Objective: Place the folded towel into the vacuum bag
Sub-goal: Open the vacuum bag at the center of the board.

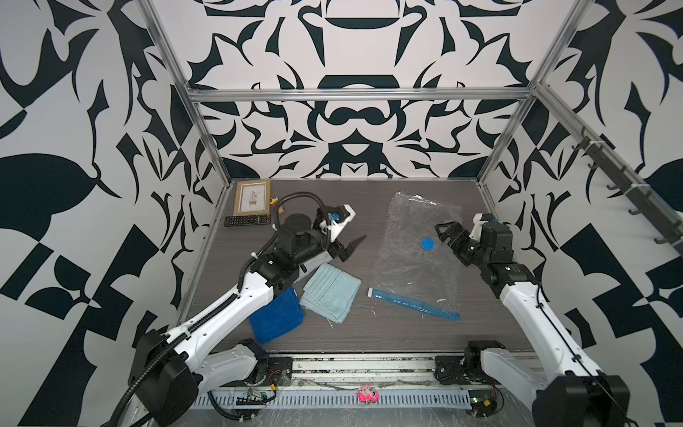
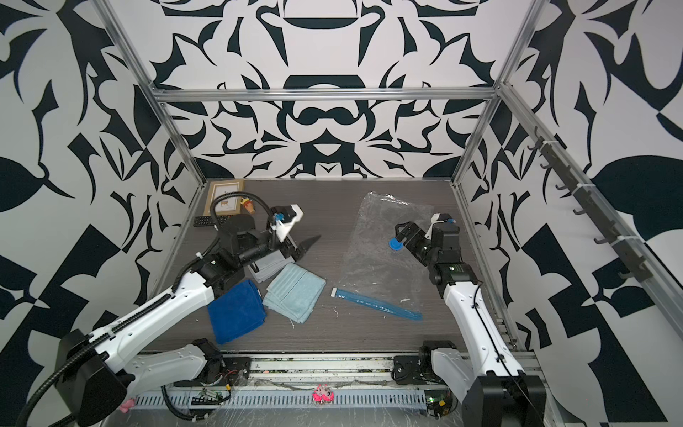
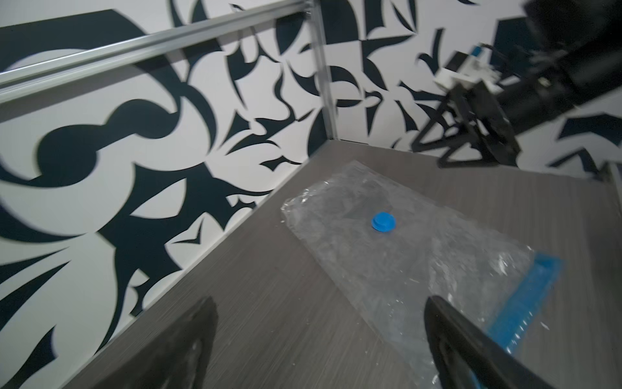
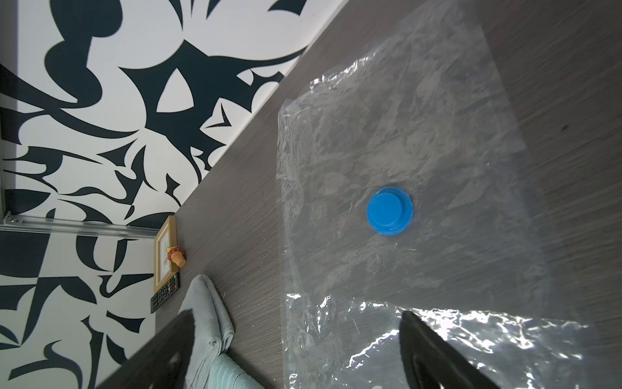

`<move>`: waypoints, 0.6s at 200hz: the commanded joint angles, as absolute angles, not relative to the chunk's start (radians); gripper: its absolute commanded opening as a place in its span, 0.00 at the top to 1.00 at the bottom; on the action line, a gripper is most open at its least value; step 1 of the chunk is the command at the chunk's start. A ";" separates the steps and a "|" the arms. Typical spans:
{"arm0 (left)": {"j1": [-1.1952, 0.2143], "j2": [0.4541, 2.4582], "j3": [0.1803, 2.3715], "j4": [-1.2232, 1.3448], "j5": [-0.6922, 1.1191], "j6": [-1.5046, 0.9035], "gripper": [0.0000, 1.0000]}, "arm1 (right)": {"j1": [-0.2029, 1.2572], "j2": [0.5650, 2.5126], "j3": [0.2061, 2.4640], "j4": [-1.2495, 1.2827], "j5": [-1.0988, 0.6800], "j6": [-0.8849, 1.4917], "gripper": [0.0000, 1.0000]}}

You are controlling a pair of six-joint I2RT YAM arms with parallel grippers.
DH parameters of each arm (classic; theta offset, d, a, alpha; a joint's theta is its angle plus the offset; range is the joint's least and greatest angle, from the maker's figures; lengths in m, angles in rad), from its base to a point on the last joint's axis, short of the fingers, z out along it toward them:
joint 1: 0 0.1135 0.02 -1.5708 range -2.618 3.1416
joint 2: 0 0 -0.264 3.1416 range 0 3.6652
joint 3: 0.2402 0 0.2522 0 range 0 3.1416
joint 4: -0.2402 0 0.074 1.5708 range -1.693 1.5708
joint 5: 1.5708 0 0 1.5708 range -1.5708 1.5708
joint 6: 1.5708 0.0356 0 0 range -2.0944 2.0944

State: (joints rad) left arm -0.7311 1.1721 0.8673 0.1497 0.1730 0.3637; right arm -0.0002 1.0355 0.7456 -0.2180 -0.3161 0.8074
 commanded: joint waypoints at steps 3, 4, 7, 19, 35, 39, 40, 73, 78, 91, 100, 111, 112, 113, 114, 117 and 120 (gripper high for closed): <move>-0.808 1.216 0.850 0.102 0.166 0.547 0.01 | -0.003 1.095 0.820 -0.272 -0.411 0.787 0.06; -0.813 1.220 0.850 0.101 0.167 0.547 0.01 | -0.003 1.096 0.822 -0.275 -0.411 0.786 0.06; -0.824 1.225 0.850 0.097 0.171 0.548 0.01 | -0.002 1.105 0.825 -0.283 -0.415 0.782 0.06; -0.868 1.255 0.851 0.084 0.171 0.556 0.01 | -0.002 1.126 0.833 -0.299 -0.420 0.772 0.06; -0.913 1.308 0.849 0.073 0.167 0.573 0.01 | -0.003 1.144 0.833 -0.302 -0.426 0.771 0.06; -0.923 1.319 0.850 0.070 0.166 0.578 0.01 | -0.003 1.148 0.832 -0.302 -0.428 0.774 0.06; -0.926 1.321 0.850 0.070 0.165 0.579 0.01 | -0.002 1.148 0.831 -0.302 -0.428 0.774 0.06; -1.015 1.411 0.853 0.050 0.158 0.629 0.01 | -0.009 1.160 0.820 -0.328 -0.398 0.841 0.06; -1.030 1.428 0.854 0.046 0.153 0.644 0.01 | -0.012 1.160 0.819 -0.336 -0.386 0.856 0.06; -1.072 1.480 0.856 0.043 0.119 0.692 0.01 | -0.029 1.160 0.810 -0.347 -0.373 0.899 0.07; -1.099 1.516 0.860 0.045 0.085 0.726 0.01 | -0.045 1.160 0.802 -0.343 -0.376 0.928 0.07; -1.123 1.562 0.864 0.071 0.049 0.740 0.01 | -0.060 1.163 0.791 -0.323 -0.391 0.953 0.07; -1.124 1.565 0.864 0.073 0.046 0.741 0.01 | -0.062 1.162 0.791 -0.321 -0.393 0.954 0.07; -1.126 1.569 0.865 0.077 0.045 0.741 0.01 | -0.062 1.162 0.790 -0.319 -0.393 0.956 0.07; -1.127 1.572 0.865 0.080 0.043 0.741 0.01 | -0.063 1.163 0.790 -0.317 -0.395 0.957 0.07; -1.133 1.584 0.866 0.091 0.035 0.741 0.01 | -0.067 1.164 0.788 -0.310 -0.399 0.961 0.08; -1.137 1.596 0.867 0.104 0.027 0.741 0.01 | -0.069 1.165 0.786 -0.303 -0.401 0.965 0.08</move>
